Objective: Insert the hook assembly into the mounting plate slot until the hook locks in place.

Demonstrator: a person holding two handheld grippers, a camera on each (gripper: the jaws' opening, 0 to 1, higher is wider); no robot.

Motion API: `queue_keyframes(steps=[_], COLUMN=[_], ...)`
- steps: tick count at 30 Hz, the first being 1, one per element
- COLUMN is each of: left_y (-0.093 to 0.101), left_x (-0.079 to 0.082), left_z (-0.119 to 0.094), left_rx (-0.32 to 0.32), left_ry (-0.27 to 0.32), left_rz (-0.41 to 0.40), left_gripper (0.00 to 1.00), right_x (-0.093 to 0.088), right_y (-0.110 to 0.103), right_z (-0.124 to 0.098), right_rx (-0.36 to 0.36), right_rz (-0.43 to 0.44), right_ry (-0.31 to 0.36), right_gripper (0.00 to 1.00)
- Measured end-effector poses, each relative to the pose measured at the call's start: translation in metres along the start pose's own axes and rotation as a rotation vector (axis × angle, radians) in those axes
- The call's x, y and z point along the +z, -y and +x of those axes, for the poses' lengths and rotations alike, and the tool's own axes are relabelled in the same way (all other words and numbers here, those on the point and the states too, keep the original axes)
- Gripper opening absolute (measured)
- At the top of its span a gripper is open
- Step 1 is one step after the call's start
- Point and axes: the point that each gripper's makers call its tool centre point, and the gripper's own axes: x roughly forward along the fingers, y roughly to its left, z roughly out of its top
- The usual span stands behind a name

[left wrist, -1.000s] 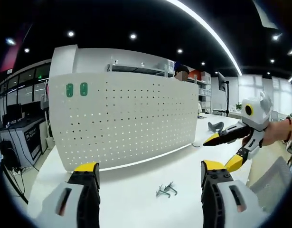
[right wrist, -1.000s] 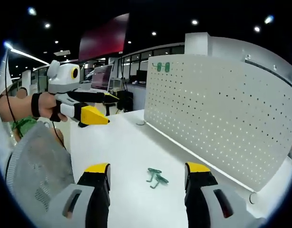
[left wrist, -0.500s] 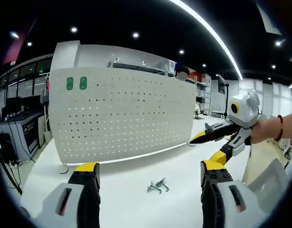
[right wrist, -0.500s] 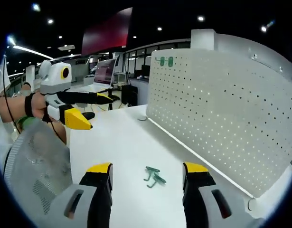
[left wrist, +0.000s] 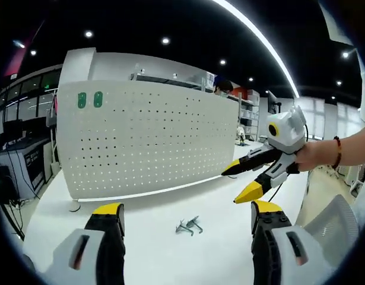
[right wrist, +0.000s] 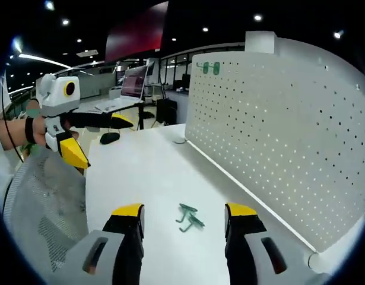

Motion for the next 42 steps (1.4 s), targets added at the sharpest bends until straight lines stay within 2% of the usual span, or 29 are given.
queue_keyframes(steps=[4,21,31,34,42], left_y=[-0.002,0.001,0.005,0.004,-0.004], left_x=[-0.001,-0.012,-0.017,-0.019,-0.02], left_z=[-0.002,-0.001,-0.003,-0.002,-0.003], left_rx=[0.01,-0.008,-0.025,-0.023,-0.009], left_ry=[0.001,-0.022,-0.009,-0.014,-0.012], left_rz=[-0.011,-0.021,-0.07,-0.081,-0.096], left_gripper=[0.89,0.91,0.9,0.89,0.88], right_x=[-0.003,-0.007,-0.012,-0.015,-0.019], right_y=[0.0,-0.002,0.003,0.004,0.002], right_z=[0.005,0.034,0.053,0.058,0.068], right_rx=[0.021,0.08,0.104,0.124,0.162], right_rz=[0.021,-0.005,-0.026,0.008,-0.03], right_ry=[-0.009,-0.056,-0.105,-0.129,-0.166], right_gripper=[0.52,0.48,0.46,0.45,0.42])
